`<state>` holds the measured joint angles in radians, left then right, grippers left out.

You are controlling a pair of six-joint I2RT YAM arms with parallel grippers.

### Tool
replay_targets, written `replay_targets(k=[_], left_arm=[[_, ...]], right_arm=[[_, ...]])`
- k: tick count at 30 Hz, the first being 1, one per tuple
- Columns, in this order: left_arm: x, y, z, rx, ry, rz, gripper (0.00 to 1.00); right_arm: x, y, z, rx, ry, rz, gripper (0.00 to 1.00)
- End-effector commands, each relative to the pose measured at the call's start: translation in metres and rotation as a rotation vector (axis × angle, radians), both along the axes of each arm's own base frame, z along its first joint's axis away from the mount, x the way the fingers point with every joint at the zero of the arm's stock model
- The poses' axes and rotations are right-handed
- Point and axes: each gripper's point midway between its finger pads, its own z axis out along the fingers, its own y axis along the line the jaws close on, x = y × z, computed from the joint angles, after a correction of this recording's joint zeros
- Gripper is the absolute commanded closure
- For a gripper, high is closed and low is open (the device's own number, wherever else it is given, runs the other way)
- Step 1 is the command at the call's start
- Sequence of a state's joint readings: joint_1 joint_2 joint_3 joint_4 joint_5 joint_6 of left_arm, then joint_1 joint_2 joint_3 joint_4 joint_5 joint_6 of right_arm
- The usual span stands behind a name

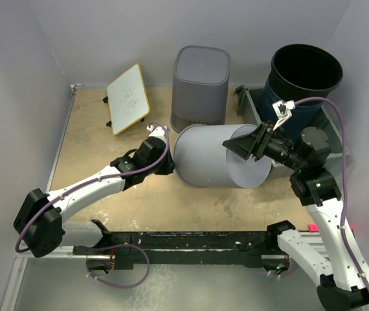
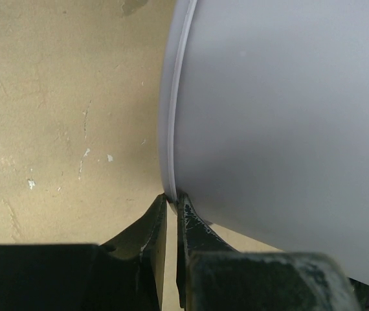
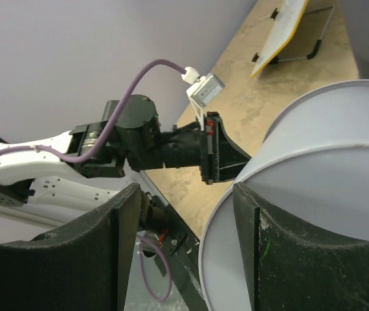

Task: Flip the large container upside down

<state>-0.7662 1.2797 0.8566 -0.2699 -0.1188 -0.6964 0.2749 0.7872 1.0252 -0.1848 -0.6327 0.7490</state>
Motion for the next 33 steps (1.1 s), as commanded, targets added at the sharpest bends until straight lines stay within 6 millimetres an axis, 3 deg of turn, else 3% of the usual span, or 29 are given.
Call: replay_targets(k=[1, 9, 14, 16, 20, 27, 33], left_arm=[[-0.001, -0.022, -0.004, -0.089, -0.005, -0.051, 1.00], [0.004, -0.035, -0.026, -0.109, 0.031, -0.057, 0.98], [0.010, -0.031, -0.019, -0.039, 0.025, -0.062, 0.58], [0.015, -0.025, -0.005, 0.005, -0.004, -0.051, 0.47], [0.026, -0.002, 0.025, 0.110, -0.069, -0.015, 0.36], [0.054, 0.038, 0.065, 0.128, -0.113, 0.079, 0.36], [0.080, 0.036, 0.115, 0.035, -0.204, 0.141, 0.37]], right_arm=[[-0.006, 0.013, -0.001, 0.062, 0.010, 0.094, 0.38], [0.005, 0.018, -0.020, 0.033, 0.055, 0.097, 0.34], [0.013, 0.013, -0.025, -0.034, 0.053, 0.059, 0.25], [0.017, 0.006, -0.029, -0.092, 0.043, 0.022, 0.20], [0.025, -0.007, -0.034, -0.169, 0.038, -0.064, 0.15], [0.029, -0.016, -0.041, -0.211, 0.050, -0.115, 0.09], [0.040, -0.031, -0.044, -0.306, 0.036, -0.193, 0.08]])
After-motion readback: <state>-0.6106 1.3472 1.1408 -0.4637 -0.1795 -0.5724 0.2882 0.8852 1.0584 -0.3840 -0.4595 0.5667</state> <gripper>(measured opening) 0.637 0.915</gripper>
